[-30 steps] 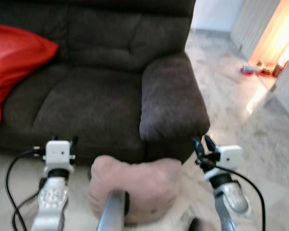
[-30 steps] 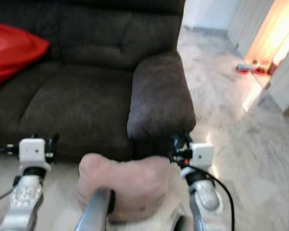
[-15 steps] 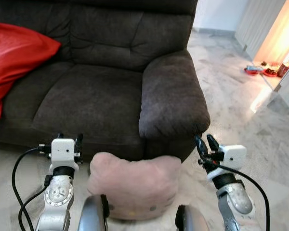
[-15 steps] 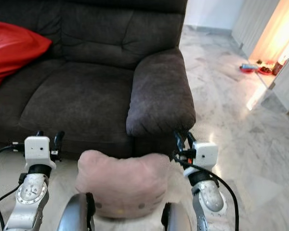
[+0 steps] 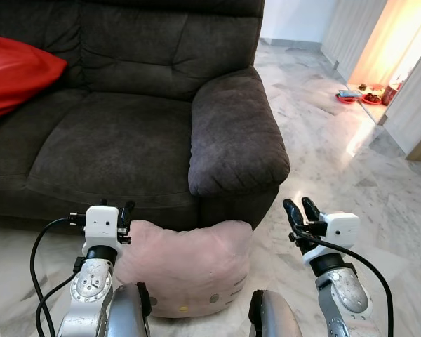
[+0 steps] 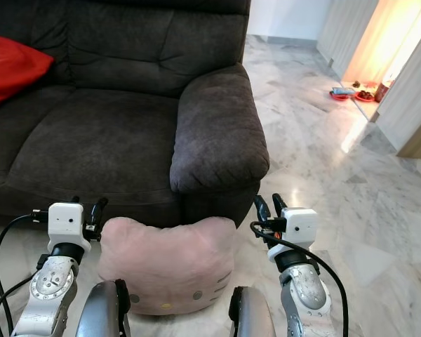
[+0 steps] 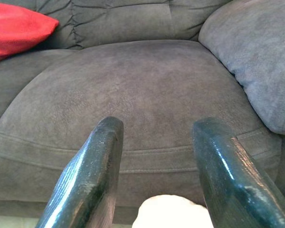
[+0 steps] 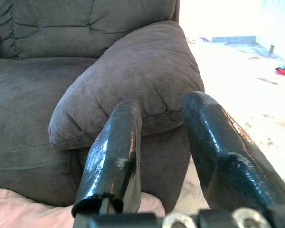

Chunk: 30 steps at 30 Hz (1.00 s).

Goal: Move the pillow to the sofa from floor

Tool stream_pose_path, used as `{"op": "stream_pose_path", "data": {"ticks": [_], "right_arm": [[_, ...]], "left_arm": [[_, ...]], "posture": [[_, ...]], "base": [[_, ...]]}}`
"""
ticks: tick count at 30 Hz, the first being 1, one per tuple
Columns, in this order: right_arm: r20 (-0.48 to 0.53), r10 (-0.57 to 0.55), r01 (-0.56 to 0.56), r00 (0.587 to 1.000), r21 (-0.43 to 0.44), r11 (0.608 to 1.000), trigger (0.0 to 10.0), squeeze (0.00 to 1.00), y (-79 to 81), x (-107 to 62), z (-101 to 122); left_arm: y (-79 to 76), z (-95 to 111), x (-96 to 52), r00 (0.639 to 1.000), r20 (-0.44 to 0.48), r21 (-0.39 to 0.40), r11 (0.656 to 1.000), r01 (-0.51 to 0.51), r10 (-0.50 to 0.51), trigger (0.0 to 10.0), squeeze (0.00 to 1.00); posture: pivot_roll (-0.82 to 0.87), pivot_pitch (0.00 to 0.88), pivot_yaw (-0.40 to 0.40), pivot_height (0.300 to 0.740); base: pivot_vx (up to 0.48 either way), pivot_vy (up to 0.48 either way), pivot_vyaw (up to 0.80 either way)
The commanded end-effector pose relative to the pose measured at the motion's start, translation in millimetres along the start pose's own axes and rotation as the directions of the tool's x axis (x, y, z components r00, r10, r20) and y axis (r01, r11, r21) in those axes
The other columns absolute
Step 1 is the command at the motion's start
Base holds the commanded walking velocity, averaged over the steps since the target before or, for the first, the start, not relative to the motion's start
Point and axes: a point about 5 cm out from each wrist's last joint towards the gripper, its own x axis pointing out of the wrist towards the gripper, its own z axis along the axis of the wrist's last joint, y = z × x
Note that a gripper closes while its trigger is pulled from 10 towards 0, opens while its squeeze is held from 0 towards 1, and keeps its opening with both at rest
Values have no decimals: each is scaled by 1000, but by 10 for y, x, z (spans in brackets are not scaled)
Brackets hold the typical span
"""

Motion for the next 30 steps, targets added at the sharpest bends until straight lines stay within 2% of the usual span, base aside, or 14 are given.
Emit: {"op": "stream_pose_path", "data": {"ticks": [1, 15, 30], "right_arm": [[-4, -5, 5, 1000, -2, 1000, 10000, 0, -27, 3, 15], [-7, 3, -3, 1000, 0, 1000, 10000, 0, -11, -1, 12], [-6, 6, -6, 1000, 0, 1000, 10000, 0, -6, 9, 16]], "left_arm": [[8, 39, 33, 1000, 15, 2, 1000, -7, 6, 10000, 0], [21, 40, 35, 1000, 17, 13, 1000, -15, 15, 10000, 0], [33, 52, 46, 999, 24, 18, 999, -27, 26, 10000, 0]], "posture": [[-5, 0, -93, 513], [-8, 0, -90, 513], [-8, 0, -90, 513]], "base": [[0, 0, 0], [0, 0, 0], [295, 0, 0]]}}
